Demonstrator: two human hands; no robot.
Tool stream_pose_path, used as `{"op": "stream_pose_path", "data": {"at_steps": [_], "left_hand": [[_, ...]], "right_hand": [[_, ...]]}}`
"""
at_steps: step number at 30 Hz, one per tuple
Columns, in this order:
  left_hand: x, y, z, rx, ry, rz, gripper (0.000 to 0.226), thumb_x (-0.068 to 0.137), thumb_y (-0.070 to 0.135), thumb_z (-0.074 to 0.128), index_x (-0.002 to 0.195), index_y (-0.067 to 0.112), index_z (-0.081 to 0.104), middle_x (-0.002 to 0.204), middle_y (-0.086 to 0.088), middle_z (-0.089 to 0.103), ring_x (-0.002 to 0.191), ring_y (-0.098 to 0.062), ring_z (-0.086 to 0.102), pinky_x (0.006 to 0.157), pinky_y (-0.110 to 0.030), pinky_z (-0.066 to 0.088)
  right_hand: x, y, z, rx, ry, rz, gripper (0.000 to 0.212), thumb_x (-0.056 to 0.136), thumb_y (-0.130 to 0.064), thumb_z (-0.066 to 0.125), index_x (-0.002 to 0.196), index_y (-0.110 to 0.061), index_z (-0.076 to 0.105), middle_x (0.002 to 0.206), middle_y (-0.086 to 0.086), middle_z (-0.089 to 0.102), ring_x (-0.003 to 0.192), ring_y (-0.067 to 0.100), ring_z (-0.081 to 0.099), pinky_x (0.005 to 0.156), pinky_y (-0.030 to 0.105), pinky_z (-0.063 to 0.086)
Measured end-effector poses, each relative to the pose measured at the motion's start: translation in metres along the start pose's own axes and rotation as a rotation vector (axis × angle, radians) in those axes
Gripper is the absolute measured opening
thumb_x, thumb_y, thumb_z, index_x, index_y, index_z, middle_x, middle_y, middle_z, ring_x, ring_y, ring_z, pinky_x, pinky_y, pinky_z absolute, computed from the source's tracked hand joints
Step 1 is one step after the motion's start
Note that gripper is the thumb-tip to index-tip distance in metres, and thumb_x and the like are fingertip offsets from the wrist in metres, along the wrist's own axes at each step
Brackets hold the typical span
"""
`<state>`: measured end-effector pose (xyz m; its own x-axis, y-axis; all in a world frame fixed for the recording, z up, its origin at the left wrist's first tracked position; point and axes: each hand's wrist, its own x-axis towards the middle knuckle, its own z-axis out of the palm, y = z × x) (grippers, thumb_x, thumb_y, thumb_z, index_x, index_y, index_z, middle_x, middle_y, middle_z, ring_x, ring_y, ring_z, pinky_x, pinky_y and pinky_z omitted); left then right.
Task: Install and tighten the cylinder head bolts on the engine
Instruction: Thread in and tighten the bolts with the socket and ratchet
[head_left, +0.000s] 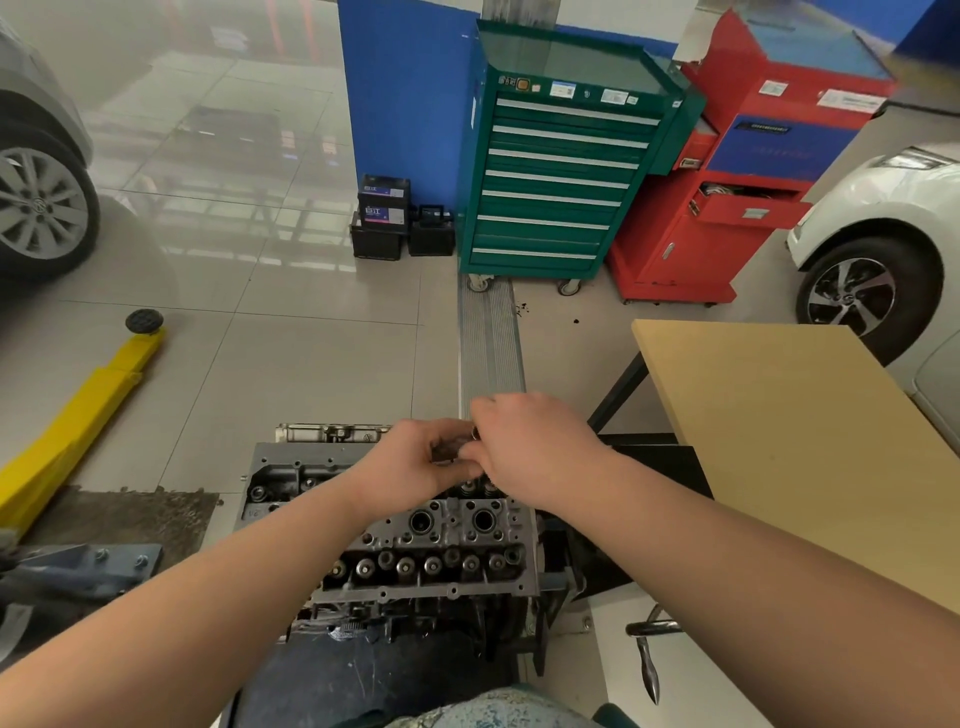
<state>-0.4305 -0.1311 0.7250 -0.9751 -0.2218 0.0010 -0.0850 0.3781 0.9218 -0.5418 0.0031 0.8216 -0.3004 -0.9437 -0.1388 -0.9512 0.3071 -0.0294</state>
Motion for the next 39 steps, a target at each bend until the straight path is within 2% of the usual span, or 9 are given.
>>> {"op": "stream_pose_path", "data": {"at_steps": [4,7,14,18,21,26,32,36,39], "left_hand": [[0.004,0.000,-0.001,0.121,0.080,-0.013,0.029,0.079,0.011,0.087,0.086,0.030,0.067,0.078,0.017,0.070,0.069,-0.003,0.061,0.067,-0.029,0.051],[0.009,-0.004,-0.010,0.204,0.032,-0.049,0.010,0.087,0.010,0.081,0.092,0.014,0.073,0.080,-0.001,0.075,0.074,-0.018,0.069,0.071,-0.040,0.057],[0.009,0.009,-0.008,0.125,-0.031,-0.003,0.030,0.077,0.026,0.082,0.082,0.048,0.062,0.082,0.025,0.070,0.074,0.004,0.063,0.068,-0.019,0.047],[0.013,-0.003,-0.005,0.185,-0.009,-0.053,0.037,0.085,0.001,0.073,0.068,0.032,0.061,0.062,0.012,0.065,0.054,-0.001,0.050,0.056,-0.023,0.041],[0.013,-0.005,-0.009,0.174,-0.090,-0.047,0.024,0.091,0.018,0.080,0.074,0.024,0.064,0.058,0.013,0.056,0.054,-0.003,0.043,0.055,-0.020,0.038],[0.009,-0.004,-0.001,0.118,0.026,-0.034,0.024,0.071,0.044,0.075,0.088,0.031,0.067,0.081,0.018,0.070,0.071,-0.002,0.062,0.067,-0.022,0.050],[0.013,-0.010,-0.006,0.226,-0.025,0.037,0.019,0.091,0.026,0.080,0.081,0.033,0.066,0.073,0.011,0.068,0.060,-0.006,0.057,0.059,-0.022,0.046],[0.009,-0.002,-0.001,0.134,0.040,0.031,0.026,0.077,0.036,0.079,0.088,0.053,0.061,0.083,0.024,0.070,0.076,0.000,0.066,0.069,-0.020,0.051],[0.009,-0.011,0.004,0.186,0.115,0.000,0.025,0.082,0.016,0.076,0.078,0.036,0.062,0.069,0.011,0.067,0.061,-0.005,0.057,0.060,-0.029,0.045]], "right_hand": [[0.001,-0.002,0.002,-0.028,0.014,0.055,0.056,0.096,-0.071,0.047,0.105,-0.018,0.063,0.084,0.001,0.058,0.079,0.024,0.056,0.063,0.036,0.042],[-0.005,0.004,-0.003,0.109,-0.001,-0.091,0.036,0.099,-0.047,0.059,0.124,-0.021,0.056,0.106,0.001,0.065,0.094,0.024,0.062,0.074,0.043,0.054],[0.002,-0.005,0.002,-0.082,0.041,0.047,0.047,0.102,-0.060,0.042,0.108,-0.017,0.062,0.092,0.005,0.067,0.085,0.028,0.065,0.061,0.036,0.042],[-0.002,0.002,-0.001,0.031,0.036,-0.025,0.046,0.096,-0.064,0.052,0.117,-0.023,0.054,0.103,0.000,0.065,0.090,0.025,0.062,0.068,0.039,0.050],[-0.001,0.006,-0.002,0.033,-0.024,-0.087,0.029,0.100,-0.042,0.058,0.117,-0.019,0.055,0.104,0.002,0.064,0.095,0.028,0.063,0.072,0.041,0.053],[0.004,0.002,0.007,-0.055,0.012,0.066,0.053,0.097,-0.068,0.047,0.106,-0.018,0.063,0.080,0.001,0.054,0.078,0.025,0.057,0.062,0.036,0.041],[0.000,0.010,0.000,0.107,-0.032,-0.080,0.024,0.102,-0.035,0.057,0.117,-0.016,0.057,0.103,0.005,0.064,0.092,0.028,0.063,0.074,0.044,0.055],[0.005,0.004,0.005,-0.043,0.014,0.050,0.048,0.102,-0.060,0.043,0.108,-0.017,0.065,0.091,0.005,0.067,0.084,0.028,0.064,0.062,0.037,0.046],[0.003,0.005,0.002,0.057,-0.004,0.011,0.047,0.097,-0.062,0.054,0.118,-0.019,0.056,0.105,0.004,0.065,0.094,0.027,0.064,0.071,0.040,0.053]]}}
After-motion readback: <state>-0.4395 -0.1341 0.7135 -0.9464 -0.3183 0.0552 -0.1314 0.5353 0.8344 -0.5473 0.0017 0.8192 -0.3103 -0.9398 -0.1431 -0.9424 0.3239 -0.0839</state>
